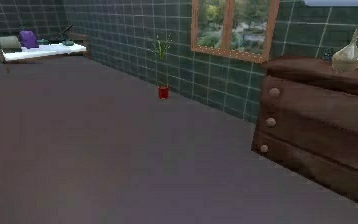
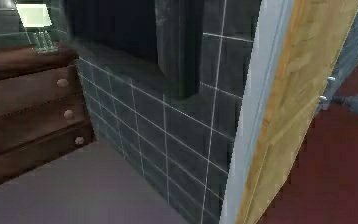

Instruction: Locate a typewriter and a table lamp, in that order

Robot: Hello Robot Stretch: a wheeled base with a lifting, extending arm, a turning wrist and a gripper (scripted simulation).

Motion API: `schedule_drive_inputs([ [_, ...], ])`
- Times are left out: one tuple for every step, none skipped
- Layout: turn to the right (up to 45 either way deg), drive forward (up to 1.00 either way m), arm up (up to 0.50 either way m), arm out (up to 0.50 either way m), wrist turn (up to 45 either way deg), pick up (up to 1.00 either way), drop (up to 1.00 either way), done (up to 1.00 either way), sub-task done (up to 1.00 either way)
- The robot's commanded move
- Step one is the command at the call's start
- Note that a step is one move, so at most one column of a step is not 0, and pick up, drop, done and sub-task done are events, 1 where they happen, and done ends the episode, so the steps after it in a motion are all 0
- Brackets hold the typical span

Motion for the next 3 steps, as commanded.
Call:
schedule_drive_inputs([
  [45.0,0.00,0.00,0.00,0.0,0.00,0.00,0.00,0.00],
  [0.0,1.00,0.00,0.00,0.0,0.00,0.00,0.00,0.00],
  [3.0,0.00,0.00,0.00,0.0,0.00,0.00,0.00,0.00],
])
